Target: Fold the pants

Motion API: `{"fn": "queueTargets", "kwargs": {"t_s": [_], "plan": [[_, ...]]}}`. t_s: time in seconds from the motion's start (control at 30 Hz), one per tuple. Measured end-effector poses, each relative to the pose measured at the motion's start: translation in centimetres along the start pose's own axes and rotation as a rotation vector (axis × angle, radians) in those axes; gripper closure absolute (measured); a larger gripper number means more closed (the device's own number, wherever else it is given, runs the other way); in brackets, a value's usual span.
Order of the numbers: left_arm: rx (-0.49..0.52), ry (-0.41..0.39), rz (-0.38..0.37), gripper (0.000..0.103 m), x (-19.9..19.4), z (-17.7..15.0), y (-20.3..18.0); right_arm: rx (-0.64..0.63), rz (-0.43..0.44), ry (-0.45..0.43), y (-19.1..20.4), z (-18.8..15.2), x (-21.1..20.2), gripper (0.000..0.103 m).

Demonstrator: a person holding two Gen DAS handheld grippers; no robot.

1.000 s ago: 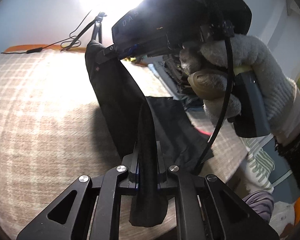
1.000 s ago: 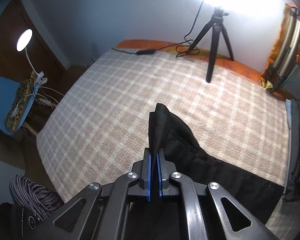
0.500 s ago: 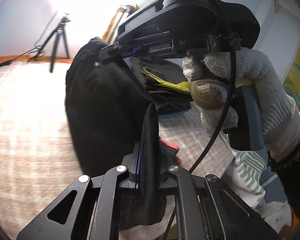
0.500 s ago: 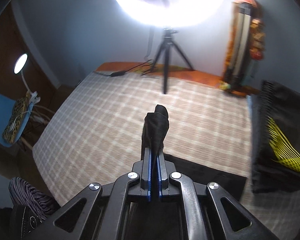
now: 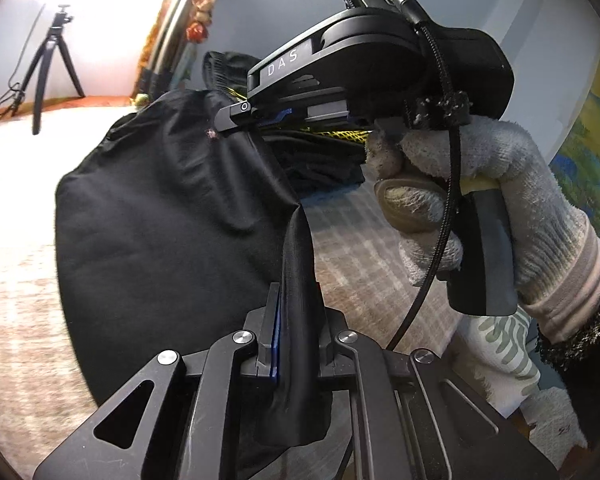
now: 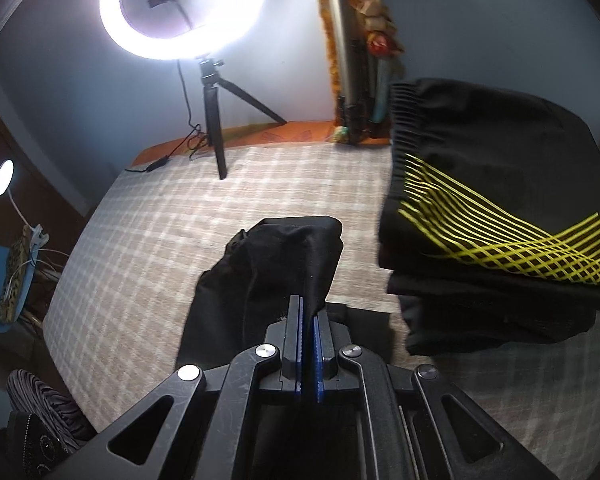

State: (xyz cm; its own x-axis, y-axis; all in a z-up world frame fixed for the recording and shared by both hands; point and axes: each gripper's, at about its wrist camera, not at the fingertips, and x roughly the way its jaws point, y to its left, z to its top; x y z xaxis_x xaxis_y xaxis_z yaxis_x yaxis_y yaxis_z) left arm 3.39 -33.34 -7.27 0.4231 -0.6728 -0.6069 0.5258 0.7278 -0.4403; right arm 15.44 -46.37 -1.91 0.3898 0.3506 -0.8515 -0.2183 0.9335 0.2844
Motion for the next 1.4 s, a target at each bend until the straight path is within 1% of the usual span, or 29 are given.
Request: {"fn": "queueTargets", "kwargs": {"t_s": [0.1, 0.13, 0.27, 0.3, 0.37, 0.4, 0.47, 0.53, 0.6, 0.63, 0.7, 0.77, 0.87, 0.9, 0.93, 0.97, 1.0, 1.03, 1.07, 1.1, 1.13, 1.2, 1.23, 1.33, 1.4], "plan": [[0.000, 0.019, 0.004, 0.094, 0.9, 0.1, -0.6, 0.009, 0.002, 0.001, -1.4, -0.3, 0.6, 0.101], [-0.001, 0.028, 0.000, 0.092, 1.2, 0.1, -0.7, 0.011, 0.003, 0.003, -1.8, -0.4, 0.8, 0.101], [0.020, 0.055, -0.020, 0.069, 1.6, 0.0, -1.9, 0.009, 0.009, 0.023, -3.1, -1.0, 2.4, 0.101], [0.041, 0.061, -0.026, 0.067, 1.3, -0.2, -2.4, 0.004, 0.009, 0.028, -3.2, -1.1, 2.7, 0.101], [0.062, 0.071, -0.046, 0.066, 0.8, -0.4, -2.8, -0.010, 0.009, 0.035, -3.3, -1.3, 3.3, 0.101], [0.069, 0.083, -0.059, 0.064, 0.3, -0.7, -3.0, -0.015, 0.014, 0.040, -3.5, -1.4, 3.6, 0.101], [0.082, 0.093, -0.078, 0.064, -1.1, -1.3, -3.2, -0.025, 0.017, 0.046, -3.8, -1.5, 4.3, 0.101], [0.108, 0.081, -0.074, 0.064, -2.7, -1.8, -3.2, -0.035, 0.019, 0.050, -3.9, -1.5, 4.8, 0.101], [0.152, 0.051, -0.022, 0.064, -4.4, -2.2, -2.7, -0.041, 0.024, 0.054, -4.0, -1.6, 5.6, 0.101], [0.169, 0.041, 0.018, 0.064, -5.0, -2.2, -2.2, -0.042, 0.026, 0.054, -4.0, -1.7, 5.8, 0.101], [0.173, 0.033, 0.092, 0.064, -5.6, -1.9, -0.9, -0.051, 0.022, 0.053, -4.1, -1.8, 6.3, 0.101], [0.136, 0.036, 0.139, 0.064, -5.5, -1.3, 1.0, -0.052, 0.013, 0.059, -4.1, -2.0, 6.9, 0.100], [0.021, 0.056, 0.201, 0.064, -4.9, -0.2, 4.5, -0.051, -0.003, 0.070, -4.3, -2.3, 7.6, 0.097], [-0.003, 0.064, 0.214, 0.064, -4.6, 0.3, 5.3, -0.051, -0.010, 0.071, -4.4, -2.3, 7.7, 0.093], [-0.024, 0.070, 0.219, 0.064, -4.4, 0.4, 5.9, -0.046, -0.022, 0.071, -4.5, -2.3, 7.5, 0.084], [-0.053, 0.084, 0.222, 0.061, -4.1, 0.6, 6.7, -0.035, -0.025, 0.072, -4.7, -2.3, 7.3, 0.083], [-0.074, 0.098, 0.219, 0.059, -3.9, 0.6, 7.0, -0.021, -0.011, 0.076, -4.9, -2.3, 6.9, 0.078], [-0.093, 0.106, 0.216, 0.054, -3.6, 0.6, 7.3, -0.008, 0.009, 0.082, -5.1, -2.3, 6.5, 0.068], [-0.111, 0.111, 0.210, 0.052, -3.4, 0.6, 7.6, 0.004, 0.027, 0.084, -5.3, -2.4, 6.0, 0.063], [-0.136, 0.122, 0.203, 0.052, -3.2, 0.7, 8.2, 0.014, 0.044, 0.089, -5.4, -2.5, 5.4, 0.048], [-0.148, 0.127, 0.202, 0.052, -3.0, 0.8, 8.4, 0.016, 0.056, 0.095, -5.4, -2.7, 5.0, 0.035], [-0.184, 0.142, 0.193, 0.052, -2.2, 0.8, 9.1, 0.015, 0.112, 0.118, -5.4, -3.4, 4.2, 0.027], [-0.207, 0.149, 0.189, 0.052, -1.8, 0.8, 9.6, 0.013, 0.123, 0.129, -5.3, -3.7, 4.2, 0.026], [-0.255, 0.168, 0.181, 0.052, -0.7, 0.5, 10.4, -0.004, 0.120, 0.173, -5.3, -5.1, 4.5, 0.026], [-0.263, 0.173, 0.184, 0.052, -0.1, 0.7, 10.8, 0.005, 0.137, 0.198, -5.6, -6.0, 5.0, 0.026]]}}
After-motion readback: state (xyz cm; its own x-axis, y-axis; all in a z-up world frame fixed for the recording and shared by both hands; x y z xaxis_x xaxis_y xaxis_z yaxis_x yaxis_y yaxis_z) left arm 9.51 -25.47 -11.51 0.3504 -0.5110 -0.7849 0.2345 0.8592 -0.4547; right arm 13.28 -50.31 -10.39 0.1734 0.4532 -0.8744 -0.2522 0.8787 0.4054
